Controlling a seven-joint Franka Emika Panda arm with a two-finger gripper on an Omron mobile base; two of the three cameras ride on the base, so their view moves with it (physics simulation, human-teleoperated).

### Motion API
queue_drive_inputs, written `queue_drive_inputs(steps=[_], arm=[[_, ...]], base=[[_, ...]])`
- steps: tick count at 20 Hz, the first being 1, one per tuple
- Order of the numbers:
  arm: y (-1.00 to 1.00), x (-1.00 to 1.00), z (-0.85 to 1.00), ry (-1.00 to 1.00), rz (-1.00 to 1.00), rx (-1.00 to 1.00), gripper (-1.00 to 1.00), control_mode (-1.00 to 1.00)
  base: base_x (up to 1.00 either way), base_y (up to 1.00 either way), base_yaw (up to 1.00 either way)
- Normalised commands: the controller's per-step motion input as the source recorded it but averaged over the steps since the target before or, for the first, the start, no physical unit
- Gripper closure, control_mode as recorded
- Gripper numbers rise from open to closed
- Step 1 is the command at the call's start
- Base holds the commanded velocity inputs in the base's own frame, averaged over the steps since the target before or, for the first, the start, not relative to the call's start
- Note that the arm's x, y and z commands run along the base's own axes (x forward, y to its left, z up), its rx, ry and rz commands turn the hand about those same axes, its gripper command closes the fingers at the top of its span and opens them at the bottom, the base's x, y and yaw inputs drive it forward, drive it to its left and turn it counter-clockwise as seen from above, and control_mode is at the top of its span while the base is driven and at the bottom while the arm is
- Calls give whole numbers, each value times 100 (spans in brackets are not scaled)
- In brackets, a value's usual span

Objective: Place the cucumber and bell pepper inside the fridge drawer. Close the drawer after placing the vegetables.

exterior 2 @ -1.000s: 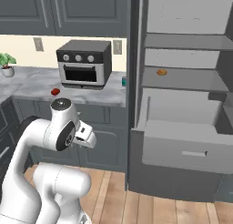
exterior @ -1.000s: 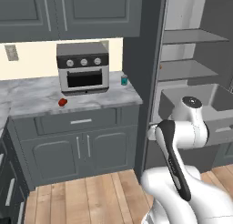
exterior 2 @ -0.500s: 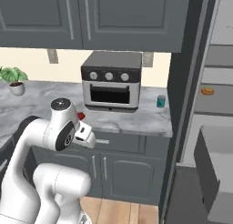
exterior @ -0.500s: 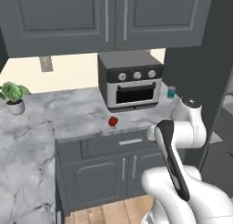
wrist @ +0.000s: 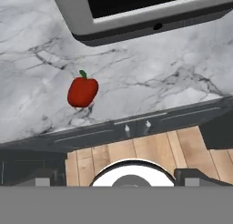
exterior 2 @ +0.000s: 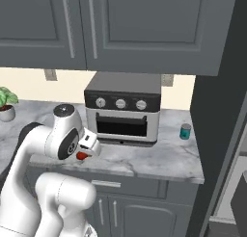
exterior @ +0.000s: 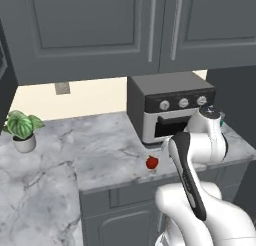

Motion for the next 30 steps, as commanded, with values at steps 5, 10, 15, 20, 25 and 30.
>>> queue_drive_inputs(steps=[5, 10, 15, 20, 25, 30], arm=[[28, 10, -23, 0, -8, 0, -100, -100], [60, 2, -66, 8, -28, 0, -100, -100], [28, 38, -38, 14, -27, 0, -100, -100], [0, 56, -13, 2, -6, 0, -100, -100], [1, 40, -20, 0, 0, 0, -100, -100], [0, 3, -51, 0, 0, 0, -100, -100]], base=[[15, 8, -3], [0, 0, 0], [0, 0, 0], [0, 0, 0], [0, 0, 0], [0, 0, 0]])
